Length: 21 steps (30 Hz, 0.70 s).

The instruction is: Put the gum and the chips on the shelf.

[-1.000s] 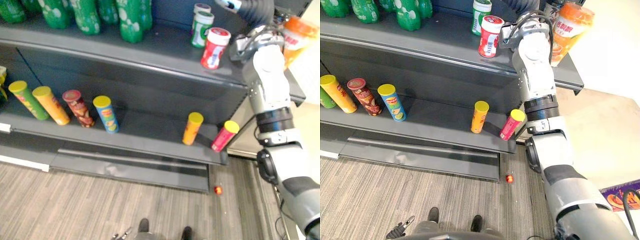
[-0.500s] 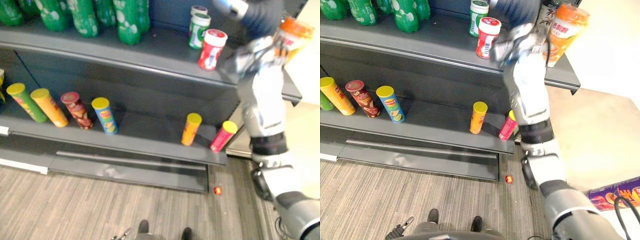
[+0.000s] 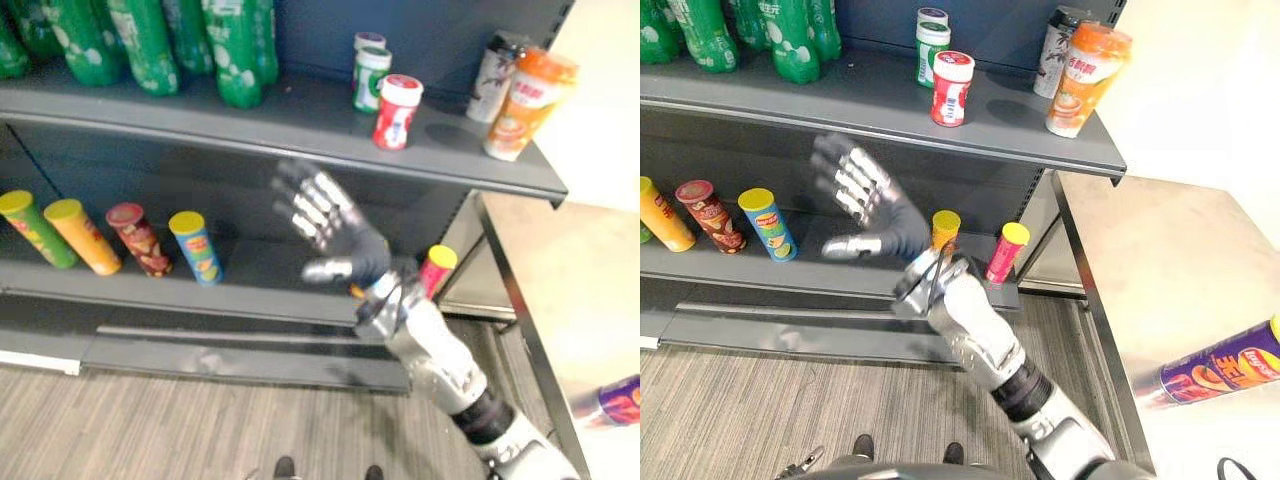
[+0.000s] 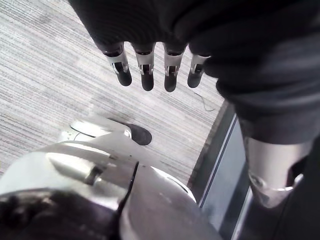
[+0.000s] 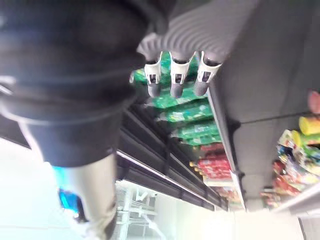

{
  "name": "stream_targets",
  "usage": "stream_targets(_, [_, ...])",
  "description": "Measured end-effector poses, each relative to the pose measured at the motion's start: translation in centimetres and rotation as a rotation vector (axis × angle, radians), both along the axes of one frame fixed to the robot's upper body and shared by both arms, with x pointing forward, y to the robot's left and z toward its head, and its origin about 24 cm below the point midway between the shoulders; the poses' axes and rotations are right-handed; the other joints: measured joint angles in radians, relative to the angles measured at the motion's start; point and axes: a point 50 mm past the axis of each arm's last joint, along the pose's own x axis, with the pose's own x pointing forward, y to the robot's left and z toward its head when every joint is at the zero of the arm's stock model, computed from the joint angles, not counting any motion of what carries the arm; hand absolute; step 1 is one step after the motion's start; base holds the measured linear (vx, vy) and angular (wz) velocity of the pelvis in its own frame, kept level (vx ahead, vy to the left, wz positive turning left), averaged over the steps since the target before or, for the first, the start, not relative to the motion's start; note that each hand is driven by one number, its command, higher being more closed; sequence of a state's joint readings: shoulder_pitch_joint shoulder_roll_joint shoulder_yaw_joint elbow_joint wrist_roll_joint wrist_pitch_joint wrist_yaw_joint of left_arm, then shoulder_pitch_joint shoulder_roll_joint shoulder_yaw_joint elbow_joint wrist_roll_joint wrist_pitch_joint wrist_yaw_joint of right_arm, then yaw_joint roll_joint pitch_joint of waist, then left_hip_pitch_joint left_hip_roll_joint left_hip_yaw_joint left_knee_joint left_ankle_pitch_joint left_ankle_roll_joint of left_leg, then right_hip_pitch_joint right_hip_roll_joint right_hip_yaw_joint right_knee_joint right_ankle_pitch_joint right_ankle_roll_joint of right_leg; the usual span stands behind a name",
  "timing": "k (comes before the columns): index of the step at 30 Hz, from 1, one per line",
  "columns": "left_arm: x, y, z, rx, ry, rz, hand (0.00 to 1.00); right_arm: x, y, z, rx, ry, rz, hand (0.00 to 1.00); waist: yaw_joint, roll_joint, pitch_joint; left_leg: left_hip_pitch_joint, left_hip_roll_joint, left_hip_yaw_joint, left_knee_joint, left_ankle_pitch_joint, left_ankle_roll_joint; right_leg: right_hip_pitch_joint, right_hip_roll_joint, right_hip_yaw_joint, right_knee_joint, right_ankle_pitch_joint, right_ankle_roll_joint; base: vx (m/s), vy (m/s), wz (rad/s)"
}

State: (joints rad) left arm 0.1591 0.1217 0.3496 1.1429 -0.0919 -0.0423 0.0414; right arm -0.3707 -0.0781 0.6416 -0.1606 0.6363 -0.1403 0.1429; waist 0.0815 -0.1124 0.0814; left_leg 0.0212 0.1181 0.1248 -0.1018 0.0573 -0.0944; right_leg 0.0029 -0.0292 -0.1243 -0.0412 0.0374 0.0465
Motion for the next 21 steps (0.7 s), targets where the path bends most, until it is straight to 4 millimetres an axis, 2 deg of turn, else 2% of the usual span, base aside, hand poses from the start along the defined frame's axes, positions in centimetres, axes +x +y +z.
stream_targets(4, [-0.1, 0.0, 0.0, 0.002, 0.004, 0.001, 0.0, -0.9, 0.5, -1.8, -0.029, 0.053, 0.048, 0.0, 0.0, 0.0, -0.002, 0.001, -0.001, 0.0, 0.0, 0.001, 0.001, -0.004, -0.001, 0.003, 0.009, -0.006, 0.002, 0.0, 0.0, 0.0])
stream_targets(6, [-0.3, 0.0, -0.1, 0.002, 0.01, 0.003, 0.0, -1.2, 0.3, -3.4, -0.05, 0.109, 0.047, 0.0, 0.0, 0.001, -0.006, -0.001, -0.002, 0.001, 0.0, 0.002, 0.002, -0.01, -0.002, 0.005, 0.012, -0.006, 0.002, 0.0, 0.0, 0.0])
stream_targets(7, [-0.3, 0.0, -0.1, 0.002, 0.013, 0.005, 0.0, -1.3, 0.2, -4.5, -0.064, 0.146, 0.04, 0.0, 0.0, 0.001, -0.007, 0.0, -0.004, 0.002, 0.0, 0.0, 0.005, -0.009, -0.003, 0.007, 0.013, -0.008, 0.001, 0.0, 0.0, 0.0])
stream_targets(11, [-0.2, -0.1, -0.1, 0.0, 0.014, -0.017, 0.0, -2.7, -1.0, -11.1, -0.223, 0.381, 0.011, 0.0, -0.001, 0.007, -0.008, 0.003, -0.01, 0.005, 0.0, -0.005, 0.012, 0.0, -0.008, 0.012, 0.009, -0.011, -0.004, 0.0, 0.0, 0.0])
stream_targets(12, [-0.2, -0.2, -0.1, 0.001, 0.014, -0.021, 0.0, -3.4, -1.9, -13.2, -0.287, 0.447, -0.015, 0.0, -0.001, 0.008, -0.009, 0.003, -0.013, 0.008, 0.0, -0.006, 0.014, 0.0, -0.01, 0.014, 0.009, -0.011, -0.004, 0.0, 0.0, 0.0])
stream_targets(13, [-0.2, -0.2, -0.1, 0.0, 0.014, -0.021, 0.0, -3.7, -2.3, -14.1, -0.309, 0.477, -0.032, 0.0, -0.002, 0.008, -0.009, 0.003, -0.014, 0.008, 0.0, -0.007, 0.014, 0.0, -0.011, 0.015, 0.009, -0.011, -0.004, 0.02, 0.02, -0.04])
stream_targets(15, [-0.2, -0.3, -0.1, -0.007, 0.012, -0.022, 0.0, -4.6, -4.3, -17.3, -0.395, 0.587, -0.114, 0.0, -0.008, 0.018, -0.007, 0.004, -0.019, 0.015, 0.0, -0.009, 0.018, -0.002, -0.016, 0.02, 0.008, -0.012, -0.004, 0.02, 0.021, -0.05])
stream_targets(21, [-0.1, -0.9, -0.2, -0.023, 0.001, -0.027, 0.0, -6.4, -10.2, -22.7, -0.589, 0.779, -0.342, 0.0, -0.028, 0.046, -0.007, 0.003, -0.027, 0.031, 0.0, -0.018, 0.023, -0.009, -0.023, 0.03, 0.008, -0.012, 0.001, 0.02, 0.012, -0.07])
